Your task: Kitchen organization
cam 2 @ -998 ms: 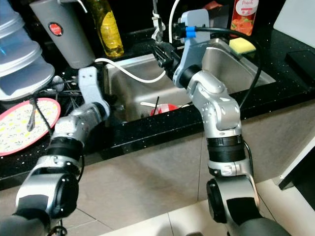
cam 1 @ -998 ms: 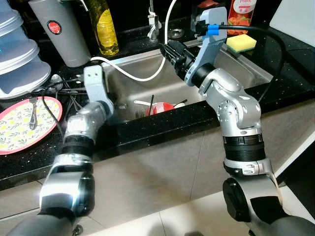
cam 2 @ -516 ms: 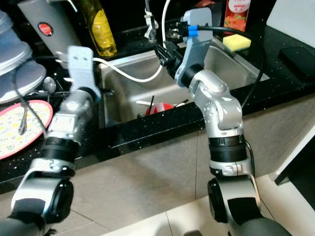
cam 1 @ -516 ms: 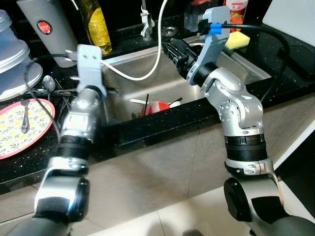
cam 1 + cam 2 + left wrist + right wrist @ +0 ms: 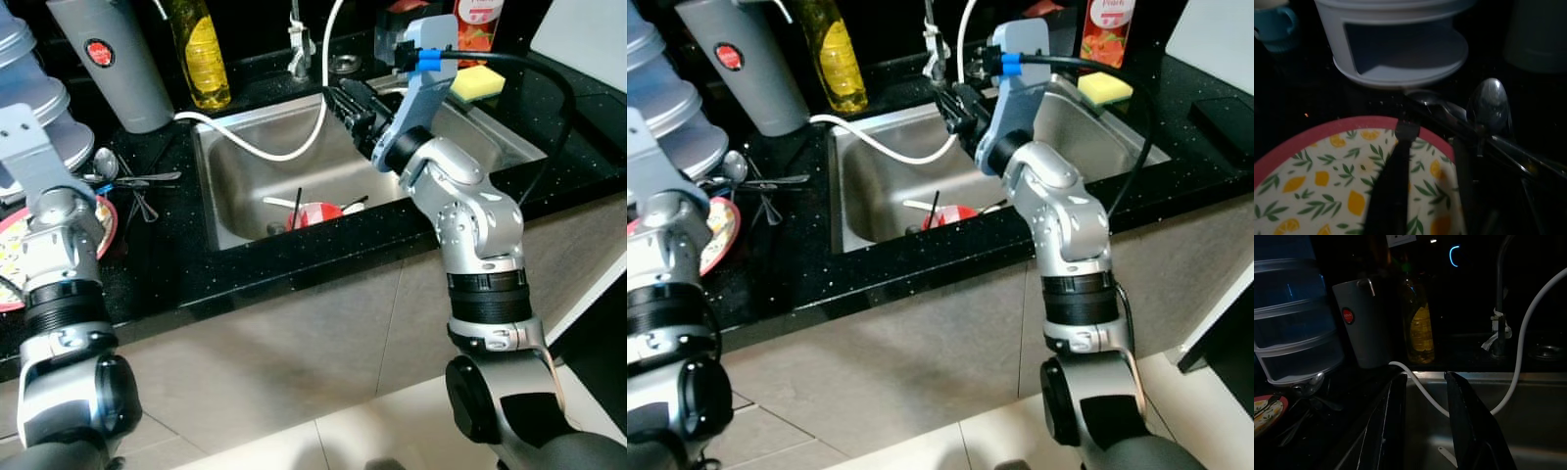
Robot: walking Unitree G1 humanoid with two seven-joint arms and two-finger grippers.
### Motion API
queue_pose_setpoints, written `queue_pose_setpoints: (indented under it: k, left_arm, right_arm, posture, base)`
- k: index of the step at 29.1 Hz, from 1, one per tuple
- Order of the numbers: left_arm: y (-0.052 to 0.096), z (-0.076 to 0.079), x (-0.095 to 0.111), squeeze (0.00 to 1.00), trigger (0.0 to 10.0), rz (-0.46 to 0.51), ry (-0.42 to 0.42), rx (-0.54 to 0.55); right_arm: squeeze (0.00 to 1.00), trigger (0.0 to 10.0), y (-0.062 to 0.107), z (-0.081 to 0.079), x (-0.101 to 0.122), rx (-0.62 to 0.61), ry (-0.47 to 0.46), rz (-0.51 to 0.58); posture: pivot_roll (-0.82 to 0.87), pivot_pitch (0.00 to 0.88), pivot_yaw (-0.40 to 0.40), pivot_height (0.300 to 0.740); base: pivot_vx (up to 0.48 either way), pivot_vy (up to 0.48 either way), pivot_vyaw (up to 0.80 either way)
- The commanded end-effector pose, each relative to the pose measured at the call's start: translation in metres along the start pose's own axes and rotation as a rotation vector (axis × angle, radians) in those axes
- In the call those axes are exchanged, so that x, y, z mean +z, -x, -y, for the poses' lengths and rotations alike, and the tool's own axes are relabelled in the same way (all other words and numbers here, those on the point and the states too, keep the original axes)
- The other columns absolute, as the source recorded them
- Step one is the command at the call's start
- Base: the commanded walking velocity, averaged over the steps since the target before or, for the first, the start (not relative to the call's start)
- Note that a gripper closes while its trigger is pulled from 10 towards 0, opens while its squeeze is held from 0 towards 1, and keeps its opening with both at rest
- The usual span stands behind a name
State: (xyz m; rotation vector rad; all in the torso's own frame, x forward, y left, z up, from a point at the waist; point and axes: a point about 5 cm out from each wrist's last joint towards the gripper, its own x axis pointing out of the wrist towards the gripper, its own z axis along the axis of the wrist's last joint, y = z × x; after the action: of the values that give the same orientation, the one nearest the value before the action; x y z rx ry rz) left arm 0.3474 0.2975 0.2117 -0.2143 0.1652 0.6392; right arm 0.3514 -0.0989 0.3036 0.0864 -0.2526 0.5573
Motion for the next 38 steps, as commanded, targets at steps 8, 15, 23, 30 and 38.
queue_pose_setpoints:
  k: [8, 15, 23, 30, 38]
  left_arm:
    - [-0.009, -0.028, -0.007, 1.0, 10.0, -0.086, -0.014, 0.032]
    - [-0.012, -0.046, -0.014, 0.0, 10.0, -0.145, 0.043, 0.115]
    - [-0.015, -0.042, -0.03, 0.0, 10.0, -0.268, 0.215, 0.027]
    - [-0.009, -0.035, -0.056, 0.0, 1.9, -0.341, 0.12, -0.028]
    - [-0.004, -0.03, -0.071, 0.0, 0.0, -0.374, 0.065, -0.056]
  right_arm:
    - [0.0, 10.0, 0.0, -0.003, -0.004, 0.008, -0.012, -0.011]
    - [0.0, 10.0, 0.0, -0.003, -0.004, 0.009, -0.012, -0.011]
    - [0.0, 10.0, -0.002, -0.005, -0.003, 0.018, -0.009, -0.008]
    - [0.0, 10.0, -0.001, -0.004, -0.003, 0.018, -0.005, -0.008]
    - [0.0, 10.0, -0.001, -0.004, -0.002, 0.019, -0.003, -0.008]
  posture:
    - [-0.09, 0.005, 0.128, 0.74]
    - [-0.09, 0.0, 0.127, 0.74]
    - [-0.09, 0.0, 0.125, 0.74]
    - [-0.1, 0.0, 0.126, 0.74]
    - [-0.1, 0.0, 0.126, 0.74]
  base:
    - [0.0, 0.0, 0.0]
    - [0.0, 0.0, 0.0]
    - [0.0, 0.0, 0.0]
    - [0.0, 0.0, 0.0]
    - [0.0, 0.0, 0.0]
